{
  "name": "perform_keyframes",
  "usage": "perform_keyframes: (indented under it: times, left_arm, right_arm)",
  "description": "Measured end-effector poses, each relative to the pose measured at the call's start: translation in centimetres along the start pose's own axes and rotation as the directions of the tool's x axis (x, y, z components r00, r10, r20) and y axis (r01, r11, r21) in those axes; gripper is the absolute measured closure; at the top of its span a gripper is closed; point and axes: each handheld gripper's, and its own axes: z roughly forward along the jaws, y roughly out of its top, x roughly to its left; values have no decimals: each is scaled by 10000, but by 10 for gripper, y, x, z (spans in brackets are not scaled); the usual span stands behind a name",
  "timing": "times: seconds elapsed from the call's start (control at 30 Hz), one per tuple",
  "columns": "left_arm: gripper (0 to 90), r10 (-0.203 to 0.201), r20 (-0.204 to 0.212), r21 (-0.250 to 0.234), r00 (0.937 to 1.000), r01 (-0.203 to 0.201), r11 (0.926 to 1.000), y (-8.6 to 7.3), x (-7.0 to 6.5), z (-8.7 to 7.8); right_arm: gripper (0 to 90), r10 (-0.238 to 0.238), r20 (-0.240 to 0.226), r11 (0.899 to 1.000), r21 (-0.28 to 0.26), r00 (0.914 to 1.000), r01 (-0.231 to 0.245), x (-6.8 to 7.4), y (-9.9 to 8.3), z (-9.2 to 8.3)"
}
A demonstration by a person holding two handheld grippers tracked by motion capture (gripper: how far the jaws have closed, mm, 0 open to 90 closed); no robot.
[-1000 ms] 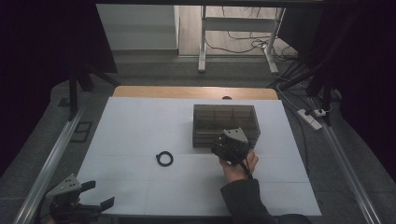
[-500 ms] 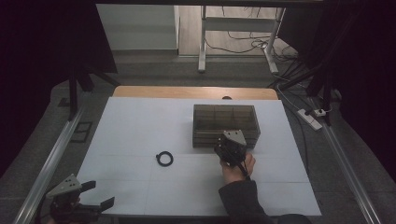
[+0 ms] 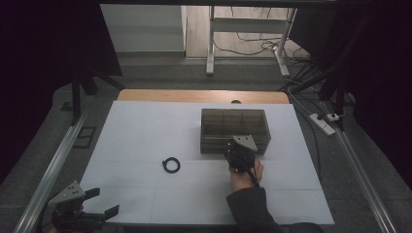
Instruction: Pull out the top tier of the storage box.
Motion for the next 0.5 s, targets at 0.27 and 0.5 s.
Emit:
perform_keyframes:
  times: [0.27, 0.5]
  left_arm:
    - [8, -26, 9, -16, 10000, 26, 10000, 0, 0, 0]
    - [8, -34, 9, -19, 10000, 34, 10000, 0, 0, 0]
  right_arm:
    - [553, 71, -25, 10000, 68, 10000, -71, 0, 1, 0]
    - [553, 43, -89, 9999, 149, 10000, -42, 0, 0, -3]
